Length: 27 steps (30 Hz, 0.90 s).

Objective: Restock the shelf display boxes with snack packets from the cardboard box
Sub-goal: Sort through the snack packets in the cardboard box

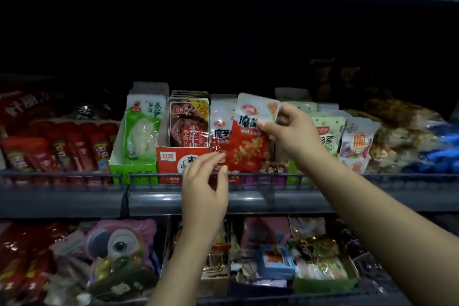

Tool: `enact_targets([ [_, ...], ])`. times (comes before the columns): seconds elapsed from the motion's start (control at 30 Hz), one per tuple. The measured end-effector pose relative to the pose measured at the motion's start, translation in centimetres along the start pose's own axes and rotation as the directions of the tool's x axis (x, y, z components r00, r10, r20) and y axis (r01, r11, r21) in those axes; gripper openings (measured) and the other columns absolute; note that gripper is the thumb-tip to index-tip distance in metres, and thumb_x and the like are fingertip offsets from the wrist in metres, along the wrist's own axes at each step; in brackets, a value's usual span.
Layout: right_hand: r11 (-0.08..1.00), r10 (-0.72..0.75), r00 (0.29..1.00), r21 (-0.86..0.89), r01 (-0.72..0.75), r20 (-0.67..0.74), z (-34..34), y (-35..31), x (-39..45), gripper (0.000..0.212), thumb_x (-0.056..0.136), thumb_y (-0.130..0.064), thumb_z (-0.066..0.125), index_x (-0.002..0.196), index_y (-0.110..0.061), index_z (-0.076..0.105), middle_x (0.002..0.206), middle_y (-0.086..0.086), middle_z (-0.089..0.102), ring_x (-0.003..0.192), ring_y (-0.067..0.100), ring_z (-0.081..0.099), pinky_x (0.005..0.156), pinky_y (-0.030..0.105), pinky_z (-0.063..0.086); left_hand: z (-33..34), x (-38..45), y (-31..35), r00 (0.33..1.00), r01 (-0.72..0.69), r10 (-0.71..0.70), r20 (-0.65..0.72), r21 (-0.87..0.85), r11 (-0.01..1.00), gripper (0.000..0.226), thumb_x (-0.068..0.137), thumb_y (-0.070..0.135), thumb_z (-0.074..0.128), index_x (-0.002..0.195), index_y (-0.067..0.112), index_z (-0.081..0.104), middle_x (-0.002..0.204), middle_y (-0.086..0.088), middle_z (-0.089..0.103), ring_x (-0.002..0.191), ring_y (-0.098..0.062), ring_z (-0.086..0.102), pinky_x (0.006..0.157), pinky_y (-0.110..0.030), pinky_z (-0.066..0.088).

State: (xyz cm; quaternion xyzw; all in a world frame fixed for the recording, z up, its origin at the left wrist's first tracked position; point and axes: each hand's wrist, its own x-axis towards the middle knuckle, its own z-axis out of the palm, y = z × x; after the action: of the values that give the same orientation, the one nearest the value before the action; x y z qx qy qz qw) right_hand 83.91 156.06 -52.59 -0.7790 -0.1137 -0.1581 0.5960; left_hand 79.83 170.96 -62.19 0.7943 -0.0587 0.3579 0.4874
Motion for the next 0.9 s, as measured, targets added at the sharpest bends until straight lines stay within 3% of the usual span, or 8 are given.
enact_targets([
  [0.1, 0.999, -0.049, 0.996, -0.016, 0.048, -0.070, 1.6, -1.0, 2.8, 0.014, 0.088, -0.013, 0.063, 0.101, -0.015, 0.057, 0.089, -0.007, 0.065, 0.078, 0.002, 0.062, 0.053, 0.012, 0.046, 0.2, -0.1, -1.3, 0.994, -0.095, 0.082, 0.071, 0.218, 0.971, 0.036, 0.094, 0.021, 0.053, 0.130, 0.020, 0.056, 0.138, 0.006, 0.048, 0.131, -0.013, 0.036, 0.114, -0.034, 0.020],
  [0.23, 0.991, -0.025, 0.998, -0.129, 0.018, -0.052, 4.0, -0.2, 5.8, 0.021, 0.086, -0.015, 0.065, 0.105, -0.016, 0.056, 0.094, -0.005, 0.063, 0.084, 0.010, 0.063, 0.062, 0.020, 0.051, 0.4, 0.2, -1.8, 0.971, -0.186, 0.106, 0.215, 0.397, 0.899, 0.051, 0.093, 0.033, 0.039, 0.143, 0.023, 0.038, 0.154, 0.007, 0.023, 0.137, -0.009, 0.013, 0.112, -0.030, -0.003],
  [0.33, 0.951, 0.088, 0.996, -0.296, -0.087, -0.008, 5.5, 1.9, 7.2, 0.044, 0.082, -0.020, 0.070, 0.123, -0.014, 0.054, 0.116, 0.004, 0.063, 0.100, 0.021, 0.063, 0.080, 0.034, 0.053, 0.5, 0.3, -2.0, 0.948, -0.191, 0.042, 0.314, 0.461, 0.867, 0.060, 0.096, 0.031, 0.042, 0.150, 0.028, 0.015, 0.157, 0.012, -0.005, 0.137, -0.012, 0.003, 0.113, -0.036, -0.004],
  [0.43, 0.896, 0.073, 0.997, -0.440, -0.058, 0.016, 5.9, 3.9, 7.4, 0.053, 0.079, -0.028, 0.073, 0.127, -0.016, 0.053, 0.126, 0.007, 0.059, 0.110, 0.028, 0.058, 0.091, 0.040, 0.051, 0.6, 0.2, -1.9, 0.941, -0.188, 0.016, 0.338, 0.482, 0.856, 0.067, 0.095, 0.031, 0.042, 0.151, 0.027, 0.006, 0.157, 0.011, -0.013, 0.136, -0.014, 0.000, 0.114, -0.041, 0.001],
  [0.5, 0.892, 0.023, 1.000, -0.453, -0.011, 0.021, 5.8, 4.8, 7.1, 0.054, 0.076, -0.027, 0.076, 0.125, -0.017, 0.053, 0.115, 0.003, 0.059, 0.104, 0.024, 0.056, 0.085, 0.033, 0.048, 0.8, 0.2, -2.1, 0.939, -0.191, 0.018, 0.343, 0.477, 0.858, 0.068, 0.093, 0.029, 0.046, 0.151, 0.025, 0.010, 0.158, 0.008, -0.008, 0.135, -0.015, 0.003, 0.114, -0.043, 0.007],
  [0.67, 0.904, -0.005, 1.000, -0.427, 0.014, 0.022, 5.3, 5.2, 6.0, 0.061, 0.077, -0.018, 0.076, 0.131, -0.025, 0.050, 0.092, -0.003, 0.046, 0.083, 0.012, 0.046, 0.057, 0.014, 0.034, 1.5, -0.1, -3.2, 0.950, -0.234, 0.077, 0.303, 0.527, 0.817, 0.072, 0.074, 0.026, 0.069, 0.140, 0.016, 0.043, 0.149, -0.003, 0.036, 0.123, -0.018, 0.028, 0.101, -0.048, 0.036],
  [0.8, 0.925, 0.026, 1.000, -0.378, -0.019, 0.012, 4.9, 4.9, 5.5, 0.064, 0.079, -0.015, 0.073, 0.136, -0.026, 0.045, 0.078, -0.007, 0.046, 0.066, 0.003, 0.044, 0.055, 0.013, 0.036, 1.5, -0.5, -3.4, 0.951, -0.250, 0.105, 0.291, 0.522, 0.815, 0.074, 0.072, 0.023, 0.071, 0.140, 0.016, 0.043, 0.147, -0.003, 0.040, 0.125, -0.019, 0.030, 0.103, -0.045, 0.029],
  [0.9, 0.932, -0.008, 0.999, -0.361, -0.005, -0.032, 4.5, 4.4, 4.1, 0.060, 0.083, -0.015, 0.069, 0.137, -0.022, 0.045, 0.086, -0.001, 0.051, 0.074, 0.010, 0.049, 0.066, 0.021, 0.044, 1.0, -0.8, -2.8, 0.942, -0.259, 0.088, 0.324, 0.535, 0.804, 0.075, 0.073, 0.021, 0.071, 0.142, 0.018, 0.041, 0.149, -0.004, 0.036, 0.132, -0.021, 0.031, 0.107, -0.043, 0.017],
])
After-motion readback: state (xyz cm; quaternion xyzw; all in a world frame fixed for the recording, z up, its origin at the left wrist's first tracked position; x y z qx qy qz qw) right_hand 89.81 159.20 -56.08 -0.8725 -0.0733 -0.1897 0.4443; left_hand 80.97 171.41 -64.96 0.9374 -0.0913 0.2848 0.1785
